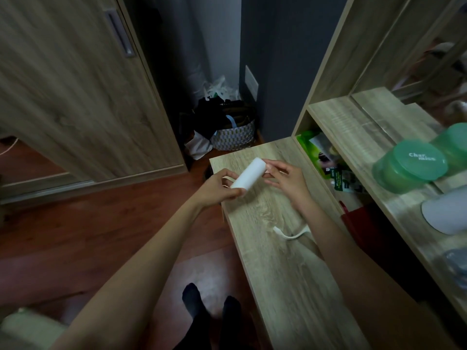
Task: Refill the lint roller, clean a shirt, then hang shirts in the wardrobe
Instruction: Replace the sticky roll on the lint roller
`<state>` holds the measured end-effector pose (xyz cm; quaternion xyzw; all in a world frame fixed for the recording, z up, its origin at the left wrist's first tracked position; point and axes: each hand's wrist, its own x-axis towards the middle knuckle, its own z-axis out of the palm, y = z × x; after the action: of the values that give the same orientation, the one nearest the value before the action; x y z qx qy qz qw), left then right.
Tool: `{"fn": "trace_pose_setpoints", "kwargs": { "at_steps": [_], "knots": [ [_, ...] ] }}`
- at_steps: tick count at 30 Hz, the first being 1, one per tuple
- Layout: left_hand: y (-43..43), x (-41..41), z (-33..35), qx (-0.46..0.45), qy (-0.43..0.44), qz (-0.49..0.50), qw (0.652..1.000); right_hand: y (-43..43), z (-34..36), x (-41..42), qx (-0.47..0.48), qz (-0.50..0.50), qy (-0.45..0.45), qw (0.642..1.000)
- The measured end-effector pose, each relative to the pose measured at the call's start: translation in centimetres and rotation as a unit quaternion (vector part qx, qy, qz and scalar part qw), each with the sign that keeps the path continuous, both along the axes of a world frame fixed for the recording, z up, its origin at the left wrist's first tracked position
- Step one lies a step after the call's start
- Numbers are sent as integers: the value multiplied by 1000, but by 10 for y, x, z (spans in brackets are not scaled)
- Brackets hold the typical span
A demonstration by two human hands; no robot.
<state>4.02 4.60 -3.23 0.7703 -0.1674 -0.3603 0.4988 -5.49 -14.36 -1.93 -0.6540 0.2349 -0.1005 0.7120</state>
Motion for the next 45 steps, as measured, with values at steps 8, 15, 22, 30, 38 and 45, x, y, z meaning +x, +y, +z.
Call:
{"fn": "trace_pose_setpoints", "kwargs": {
  "at_steps": [8,15,22,30,38,45],
  "knots": [
    [-14,-8,0,35,-186,-102,977,-7,5,-10,-21,25,-9,999],
    [-14,-16,7,17,-175,-169,970,-16,-3,-35,-113,-20,53,992],
    [-15,-27,1,4,-160,-203,966,-34,-41,-91,-341,-104,254,899],
    [-12,-42,-14,-25,-15,-56,998,-13,-58,-110,-327,-118,363,865],
    [-1,-44,-7,-41,69,21,997,-4,-53,-93,-298,-153,343,877],
    [-3,-43,9,-109,190,68,973,16,-4,-47,-330,-82,95,936]
  ]
}}
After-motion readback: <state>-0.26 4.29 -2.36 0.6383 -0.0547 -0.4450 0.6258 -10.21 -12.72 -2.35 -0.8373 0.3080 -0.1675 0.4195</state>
